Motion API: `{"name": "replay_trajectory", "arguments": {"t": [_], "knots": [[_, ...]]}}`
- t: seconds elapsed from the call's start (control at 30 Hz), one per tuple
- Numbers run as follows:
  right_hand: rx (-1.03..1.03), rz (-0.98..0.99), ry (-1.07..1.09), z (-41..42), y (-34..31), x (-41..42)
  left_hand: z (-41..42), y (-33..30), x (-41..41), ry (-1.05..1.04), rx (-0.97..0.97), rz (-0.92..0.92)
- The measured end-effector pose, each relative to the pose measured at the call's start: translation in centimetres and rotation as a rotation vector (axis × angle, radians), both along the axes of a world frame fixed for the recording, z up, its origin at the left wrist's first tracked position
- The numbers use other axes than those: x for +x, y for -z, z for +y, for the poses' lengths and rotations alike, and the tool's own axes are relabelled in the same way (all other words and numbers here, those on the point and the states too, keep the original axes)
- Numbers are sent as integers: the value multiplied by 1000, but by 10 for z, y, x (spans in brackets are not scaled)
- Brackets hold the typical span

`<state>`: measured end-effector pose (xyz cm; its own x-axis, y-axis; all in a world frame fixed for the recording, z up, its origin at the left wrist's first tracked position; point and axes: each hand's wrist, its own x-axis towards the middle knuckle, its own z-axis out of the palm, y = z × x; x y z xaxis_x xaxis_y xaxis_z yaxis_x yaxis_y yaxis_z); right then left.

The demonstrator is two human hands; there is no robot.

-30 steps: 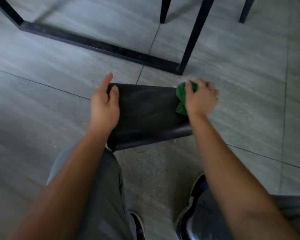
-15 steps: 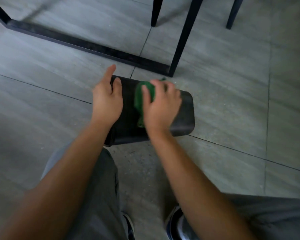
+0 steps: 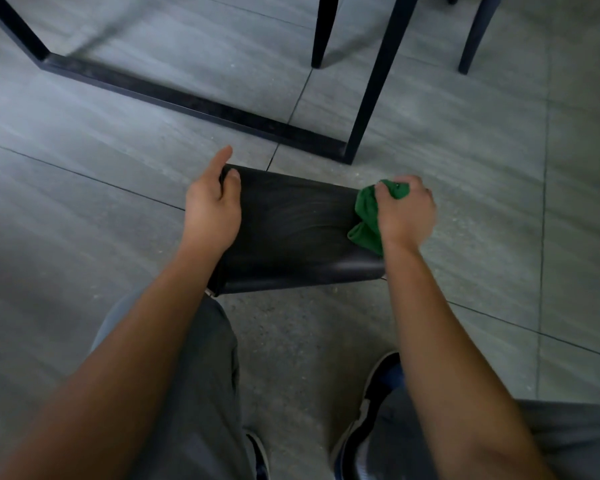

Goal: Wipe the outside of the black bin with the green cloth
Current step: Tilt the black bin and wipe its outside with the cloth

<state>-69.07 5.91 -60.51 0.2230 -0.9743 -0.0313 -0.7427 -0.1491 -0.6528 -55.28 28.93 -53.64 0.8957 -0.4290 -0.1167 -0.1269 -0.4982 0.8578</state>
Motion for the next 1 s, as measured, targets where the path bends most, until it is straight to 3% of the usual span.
{"name": "replay_trajectory", "arguments": {"t": [0.07,0.13,0.23,0.27,0.33,0.43,0.53,0.6,0.73,0.8,0.87,0.93,1.0], "knots": [[80,-128,-20,-1,-24,2,-1,0,2,2,-7,-12],[336,-237,-193,2,-62,6,-3,0,3,-2,-21,-11],[595,-51,-553,20,-98,17,-5,-1,1,1,-27,-6],[559,52,-621,32,-99,23,-5,0,1,3,-29,-9],[292,161,-592,65,-80,35,-5,1,2,-6,-33,-12],[-175,-22,-385,114,-50,41,-3,3,5,-6,-13,-30],[-350,-203,-489,136,-39,51,4,5,10,44,-6,-40],[-379,-232,-550,130,-35,54,5,6,11,32,7,-54],[-206,-159,-84,54,-8,28,-1,0,4,24,35,-60],[-188,-104,17,50,0,18,-3,-1,2,36,34,-55],[-266,-119,-134,79,-9,29,-3,0,3,25,39,-55],[-272,-234,-421,106,-22,39,-2,1,8,-15,30,-57],[-216,-322,-503,97,-20,39,1,2,12,-35,19,-52]]}}
